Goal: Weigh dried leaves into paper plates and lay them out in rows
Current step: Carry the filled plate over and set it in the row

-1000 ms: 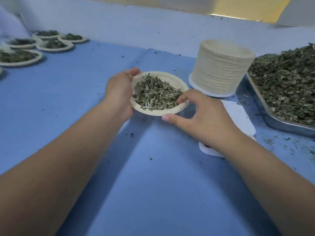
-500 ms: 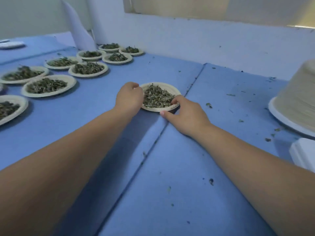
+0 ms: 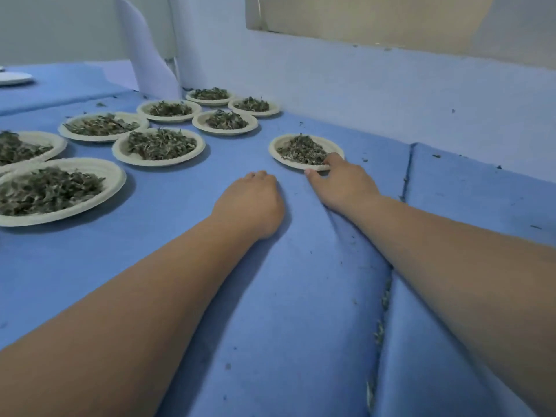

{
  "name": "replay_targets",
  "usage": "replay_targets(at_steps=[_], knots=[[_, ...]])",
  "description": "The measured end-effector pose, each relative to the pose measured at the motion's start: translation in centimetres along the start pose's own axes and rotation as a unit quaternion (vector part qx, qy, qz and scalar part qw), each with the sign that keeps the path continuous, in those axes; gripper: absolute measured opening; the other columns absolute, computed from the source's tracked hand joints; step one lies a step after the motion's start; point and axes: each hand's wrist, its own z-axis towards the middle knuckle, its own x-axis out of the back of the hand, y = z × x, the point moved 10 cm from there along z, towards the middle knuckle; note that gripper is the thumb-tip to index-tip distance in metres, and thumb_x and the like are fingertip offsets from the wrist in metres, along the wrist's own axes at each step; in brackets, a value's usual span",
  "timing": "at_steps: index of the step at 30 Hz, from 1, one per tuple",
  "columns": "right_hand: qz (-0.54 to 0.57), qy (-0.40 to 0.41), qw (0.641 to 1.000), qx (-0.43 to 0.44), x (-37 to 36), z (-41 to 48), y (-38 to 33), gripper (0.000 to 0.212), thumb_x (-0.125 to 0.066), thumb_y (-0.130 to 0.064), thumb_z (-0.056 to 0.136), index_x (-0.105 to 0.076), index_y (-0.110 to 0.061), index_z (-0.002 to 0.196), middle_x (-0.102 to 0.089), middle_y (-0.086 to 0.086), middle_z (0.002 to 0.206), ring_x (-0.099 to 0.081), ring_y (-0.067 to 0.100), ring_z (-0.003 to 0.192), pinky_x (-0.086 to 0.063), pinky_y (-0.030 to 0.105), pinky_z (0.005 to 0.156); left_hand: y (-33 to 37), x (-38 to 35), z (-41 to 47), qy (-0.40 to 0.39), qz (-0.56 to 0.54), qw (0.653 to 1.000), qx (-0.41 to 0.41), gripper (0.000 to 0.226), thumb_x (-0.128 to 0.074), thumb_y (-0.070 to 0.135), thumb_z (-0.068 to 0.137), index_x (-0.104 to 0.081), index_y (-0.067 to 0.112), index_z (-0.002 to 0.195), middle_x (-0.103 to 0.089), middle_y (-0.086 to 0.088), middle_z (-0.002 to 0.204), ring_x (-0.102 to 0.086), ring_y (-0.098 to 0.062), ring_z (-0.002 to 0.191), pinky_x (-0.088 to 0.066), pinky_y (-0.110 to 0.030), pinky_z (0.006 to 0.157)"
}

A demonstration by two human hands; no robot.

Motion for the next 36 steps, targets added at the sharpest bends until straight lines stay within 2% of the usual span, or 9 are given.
replay_targets(at_steps=[5,9,12,15,18,22,25,30,36], knots=[[-0.001,-0.008,1.000,-0.022,-1.9,7.6,-1.7,0.067,-0.041,-0.063,0.096,-0.040,-0.019,0.146,-0.052,0.015,0.144,-0.047,0.039,0.133,-0.041,0.049,0.109,-0.5,0.6,0.5,0.023,0.006,1.000,0.000,0.004,-0.043,0.014,0.099,-0.045,0.015,0.096,-0.059,-0.012,0.120,-0.053,-0.033,0.102,-0.029,-0.036,0.074],[0.001,0.001,0.999,-0.035,-2.8,12.3,-1.8,0.067,-0.043,-0.062,0.094,-0.043,-0.020,0.146,-0.050,0.013,0.147,-0.045,0.038,0.136,-0.039,0.048,0.111,-3.3,2.5,0.8,0.061,-0.194,0.978,0.050,0.033,-0.047,0.011,0.089,-0.072,0.017,0.110,-0.071,-0.003,0.115,-0.060,-0.031,0.109,-0.050,-0.038,0.087],[-0.007,0.004,0.999,-0.032,-3.1,14.9,-1.6,0.062,-0.045,-0.056,0.097,-0.049,-0.016,0.143,-0.050,0.014,0.148,-0.046,0.037,0.136,-0.040,0.040,0.111,-5.0,3.0,0.7,0.097,-0.313,0.939,0.100,0.033,-0.046,0.014,0.078,-0.075,0.019,0.093,-0.069,0.006,0.085,-0.064,-0.027,0.094,-0.053,-0.033,0.076],[-0.023,0.053,0.998,-0.026,-2.5,16.2,-1.5,0.053,-0.047,-0.050,0.096,-0.056,-0.013,0.132,-0.057,0.018,0.138,-0.051,0.039,0.128,-0.043,0.039,0.102,-4.4,2.5,0.9,0.085,-0.302,0.945,0.094,0.040,-0.042,0.022,0.066,-0.074,0.022,0.090,-0.072,0.003,0.088,-0.064,-0.025,0.090,-0.055,-0.034,0.076],[-0.076,0.133,0.988,-0.017,-1.1,15.5,-2.5,0.040,-0.049,-0.043,0.093,-0.053,-0.012,0.118,-0.061,0.019,0.121,-0.057,0.043,0.112,-0.041,0.041,0.081,-4.7,2.2,1.4,0.089,-0.300,0.945,0.094,0.027,-0.049,0.016,0.075,-0.073,0.020,0.087,-0.071,0.001,0.086,-0.064,-0.025,0.089,-0.056,-0.035,0.074],[-0.119,0.157,0.980,0.038,-0.8,14.6,-4.4,0.012,-0.047,-0.026,0.090,-0.051,-0.015,0.092,-0.063,0.016,0.103,-0.059,0.040,0.095,-0.037,0.034,0.074,-4.7,2.1,1.7,0.092,-0.306,0.942,0.103,0.025,-0.050,0.014,0.078,-0.072,0.017,0.087,-0.071,0.001,0.083,-0.064,-0.025,0.086,-0.057,-0.036,0.072],[-0.105,0.169,0.977,0.082,-0.8,14.2,-5.6,0.015,-0.046,-0.024,0.089,-0.052,-0.013,0.080,-0.058,0.010,0.085,-0.053,0.035,0.078,-0.038,0.034,0.067,-4.8,2.4,1.5,0.094,-0.317,0.938,0.106,0.028,-0.049,0.014,0.074,-0.073,0.014,0.088,-0.072,-0.002,0.083,-0.065,-0.027,0.086,-0.059,-0.041,0.072],[-0.087,0.145,0.977,0.128,-1.4,14.1,-6.6,0.022,-0.045,-0.025,0.088,-0.062,-0.013,0.081,-0.063,0.008,0.082,-0.056,0.036,0.082,-0.045,0.036,0.067,-5.3,2.4,1.5,0.110,-0.344,0.924,0.123,0.029,-0.049,0.013,0.072,-0.074,0.011,0.088,-0.073,-0.011,0.084,-0.068,-0.032,0.087,-0.060,-0.047,0.071],[-0.041,0.096,0.989,0.105,-2.2,14.8,-5.8,0.034,-0.045,-0.023,0.090,-0.072,-0.010,0.104,-0.070,0.012,0.109,-0.058,0.035,0.105,-0.053,0.041,0.087,-5.1,2.2,1.5,0.107,-0.343,0.925,0.122,0.027,-0.050,0.015,0.072,-0.074,0.014,0.086,-0.072,-0.005,0.078,-0.067,-0.030,0.082,-0.060,-0.043,0.069]])
